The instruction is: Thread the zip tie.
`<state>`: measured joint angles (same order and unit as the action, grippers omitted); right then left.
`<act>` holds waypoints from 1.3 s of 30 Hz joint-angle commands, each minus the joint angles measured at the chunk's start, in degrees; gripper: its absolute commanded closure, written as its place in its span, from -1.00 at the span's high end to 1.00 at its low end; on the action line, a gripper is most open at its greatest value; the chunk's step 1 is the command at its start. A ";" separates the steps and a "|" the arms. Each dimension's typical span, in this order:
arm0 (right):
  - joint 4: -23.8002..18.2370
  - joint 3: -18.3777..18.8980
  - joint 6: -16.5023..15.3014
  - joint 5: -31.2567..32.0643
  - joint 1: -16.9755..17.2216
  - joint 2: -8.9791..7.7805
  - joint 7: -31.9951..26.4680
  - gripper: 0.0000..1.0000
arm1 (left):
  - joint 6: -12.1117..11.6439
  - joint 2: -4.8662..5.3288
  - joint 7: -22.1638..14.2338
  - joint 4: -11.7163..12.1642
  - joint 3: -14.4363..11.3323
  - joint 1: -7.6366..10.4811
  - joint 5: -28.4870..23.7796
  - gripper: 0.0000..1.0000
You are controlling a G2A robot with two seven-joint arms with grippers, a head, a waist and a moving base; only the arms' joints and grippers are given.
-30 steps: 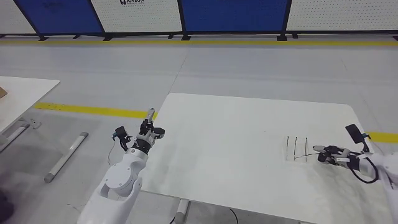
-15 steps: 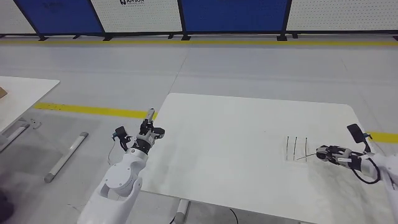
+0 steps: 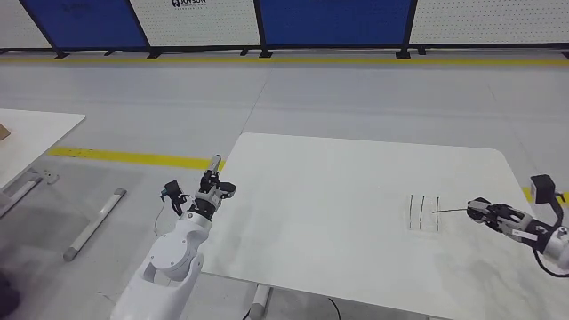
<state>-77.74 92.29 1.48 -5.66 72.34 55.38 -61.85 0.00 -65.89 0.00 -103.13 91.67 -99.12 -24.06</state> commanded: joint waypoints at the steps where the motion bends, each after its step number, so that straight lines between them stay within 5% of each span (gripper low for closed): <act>1: 0.08 -0.04 -0.03 0.08 -0.05 0.01 0.02 -1.00 | 0.00 0.00 0.00 0.00 0.00 0.00 0.00 1.00; 7: 0.14 -0.11 0.00 -0.07 0.06 0.04 0.30 -1.00 | 0.00 0.00 0.00 0.00 0.00 0.00 0.00 1.00; 11: -0.37 -3.62 0.43 -6.74 0.66 1.07 2.17 -1.00 | 0.00 0.00 0.00 0.00 0.00 0.00 0.00 1.00; 17: -7.52 -10.91 -2.88 -12.04 1.81 2.96 10.12 -1.00 | 0.00 0.00 0.00 0.00 0.00 0.00 0.00 1.00; 22: -10.07 -14.31 0.07 -15.61 1.27 3.98 15.77 -1.00 | 0.00 0.00 0.00 0.00 0.00 0.00 0.00 1.00; 24: -9.49 -14.35 2.48 -17.72 0.35 4.03 14.37 -1.00 | 0.00 0.00 0.00 0.00 0.00 0.00 0.00 1.00; 33: -9.49 -14.35 2.48 -17.72 0.35 4.03 14.37 -1.00 | 0.00 0.00 0.00 0.00 0.00 0.00 0.00 1.00; 37: -10.08 -16.58 0.46 -18.64 1.84 4.77 20.11 -1.00 | 0.02 0.03 -0.64 0.24 -0.11 0.22 1.34 1.00; 39: -10.48 -19.08 -2.40 -19.64 2.76 5.56 24.62 -1.00 | -1.35 0.12 -1.56 -0.13 -1.02 -0.39 6.09 1.00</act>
<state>-87.99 74.58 0.70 -25.21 74.68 60.56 -40.03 -0.56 -65.81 -1.06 -103.04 91.26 -99.11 -20.89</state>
